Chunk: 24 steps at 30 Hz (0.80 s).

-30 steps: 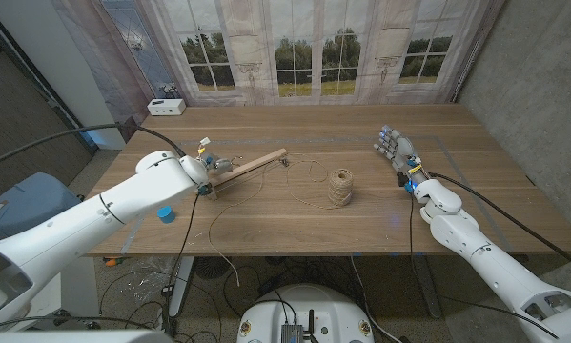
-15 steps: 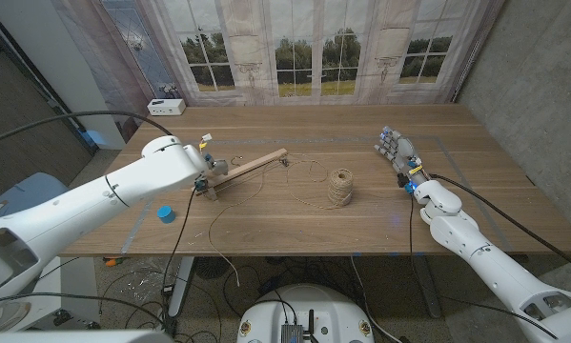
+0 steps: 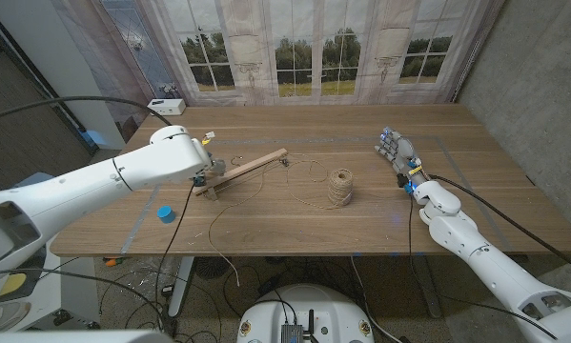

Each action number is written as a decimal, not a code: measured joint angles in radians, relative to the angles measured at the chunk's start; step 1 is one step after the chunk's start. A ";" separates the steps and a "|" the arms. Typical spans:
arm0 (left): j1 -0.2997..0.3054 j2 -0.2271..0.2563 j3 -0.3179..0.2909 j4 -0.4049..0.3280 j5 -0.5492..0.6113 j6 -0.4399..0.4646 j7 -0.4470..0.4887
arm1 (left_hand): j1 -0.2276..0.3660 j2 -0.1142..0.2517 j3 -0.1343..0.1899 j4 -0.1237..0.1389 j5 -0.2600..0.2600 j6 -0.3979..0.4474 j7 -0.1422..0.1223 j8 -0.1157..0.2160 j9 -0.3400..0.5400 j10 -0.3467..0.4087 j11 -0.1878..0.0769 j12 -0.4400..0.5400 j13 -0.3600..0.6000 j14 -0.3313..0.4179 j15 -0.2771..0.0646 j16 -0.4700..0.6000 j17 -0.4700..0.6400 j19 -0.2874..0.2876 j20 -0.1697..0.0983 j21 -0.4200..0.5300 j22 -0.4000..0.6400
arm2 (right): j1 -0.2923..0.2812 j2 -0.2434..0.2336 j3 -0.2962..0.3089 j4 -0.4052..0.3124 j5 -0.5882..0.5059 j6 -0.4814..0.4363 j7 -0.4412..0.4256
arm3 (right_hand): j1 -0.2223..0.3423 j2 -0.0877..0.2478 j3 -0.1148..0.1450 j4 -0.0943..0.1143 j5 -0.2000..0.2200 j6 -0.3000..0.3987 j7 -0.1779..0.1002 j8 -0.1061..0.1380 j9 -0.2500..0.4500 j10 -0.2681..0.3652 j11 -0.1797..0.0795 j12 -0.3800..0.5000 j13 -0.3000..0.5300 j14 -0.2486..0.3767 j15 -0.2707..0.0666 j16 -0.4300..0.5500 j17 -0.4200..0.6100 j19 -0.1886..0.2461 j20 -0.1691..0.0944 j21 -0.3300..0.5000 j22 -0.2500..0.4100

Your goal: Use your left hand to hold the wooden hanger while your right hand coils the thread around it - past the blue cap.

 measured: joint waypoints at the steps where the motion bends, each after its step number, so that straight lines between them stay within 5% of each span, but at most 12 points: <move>1: -0.024 0.001 0.026 0.006 -0.036 0.002 0.030 | 0.003 0.001 0.000 0.000 0.000 0.006 0.000 0.000 0.000 0.001 -0.002 0.000 0.000 0.005 -0.001 0.000 0.000 0.007 0.001 0.000 0.000 | 0.000 0.000 0.000 0.000 0.000 0.000 0.000 | 0.000 0.000 0.000 0.000 0.000 0.000 0.000 0.000 0.000 0.002 0.002 0.000 0.000 0.000 0.000 0.000 0.000 0.000 0.000 0.000 0.000; 14: -0.293 -0.026 0.331 0.093 -0.304 0.008 0.237 | 0.045 0.005 0.000 0.000 0.000 0.033 0.003 0.000 0.000 0.055 -0.012 0.006 0.000 0.071 -0.022 0.024 0.008 0.060 0.011 0.019 0.000 | 0.000 0.002 0.001 0.002 0.002 -0.002 -0.007 | 0.000 0.000 0.000 0.000 0.000 0.000 0.000 0.000 0.000 0.005 -0.002 0.000 0.005 0.000 0.000 0.000 0.000 0.000 0.000 0.000 0.000; 24: -0.409 -0.061 0.471 0.150 -0.426 0.010 0.302 | 0.063 0.005 0.000 0.000 0.000 0.040 0.004 0.000 0.000 0.075 -0.018 0.010 0.005 0.098 -0.031 0.035 0.014 0.083 0.009 0.026 0.000 | -0.009 0.003 0.007 0.003 0.006 0.000 -0.009 | 0.000 0.000 0.000 0.000 0.000 0.000 0.000 0.000 0.005 0.014 -0.001 0.000 0.005 0.011 0.000 0.000 0.000 0.000 0.000 0.000 0.000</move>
